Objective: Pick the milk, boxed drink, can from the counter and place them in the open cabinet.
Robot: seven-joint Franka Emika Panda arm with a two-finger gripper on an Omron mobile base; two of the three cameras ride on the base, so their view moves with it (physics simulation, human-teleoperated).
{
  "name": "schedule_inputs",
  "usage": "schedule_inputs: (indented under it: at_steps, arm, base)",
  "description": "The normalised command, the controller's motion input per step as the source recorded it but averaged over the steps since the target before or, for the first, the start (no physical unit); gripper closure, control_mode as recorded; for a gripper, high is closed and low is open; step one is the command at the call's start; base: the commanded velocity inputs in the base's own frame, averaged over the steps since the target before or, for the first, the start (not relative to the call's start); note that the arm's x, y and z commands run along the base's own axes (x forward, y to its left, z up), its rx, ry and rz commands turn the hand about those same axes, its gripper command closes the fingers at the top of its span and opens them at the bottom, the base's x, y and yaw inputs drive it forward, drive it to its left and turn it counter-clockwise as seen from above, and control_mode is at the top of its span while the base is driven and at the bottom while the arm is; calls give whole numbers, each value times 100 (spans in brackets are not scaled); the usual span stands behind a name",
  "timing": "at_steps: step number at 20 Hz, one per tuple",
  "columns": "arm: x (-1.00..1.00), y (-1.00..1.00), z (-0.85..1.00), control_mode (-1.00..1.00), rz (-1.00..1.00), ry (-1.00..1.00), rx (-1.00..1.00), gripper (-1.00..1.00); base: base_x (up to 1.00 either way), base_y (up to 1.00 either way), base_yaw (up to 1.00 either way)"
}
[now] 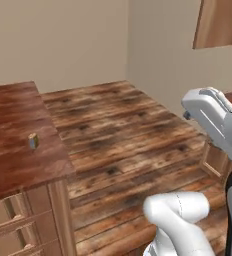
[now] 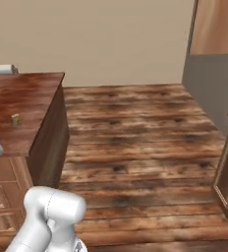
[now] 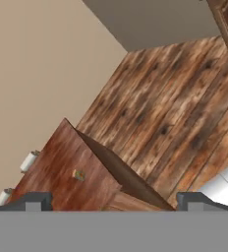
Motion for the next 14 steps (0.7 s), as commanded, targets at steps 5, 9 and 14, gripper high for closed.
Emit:
schedule_inputs:
  at_steps: [5,9,14]
  arm:
    - [0,0,0,100,0,0,0,-100]
    - [0,0,0,100,0,0,0,-100]
    - [0,0,0,100,0,0,0,-100]
  base:
    - [-69,-28,66]
    - [-63,-20,60]
    - [10,0,2]
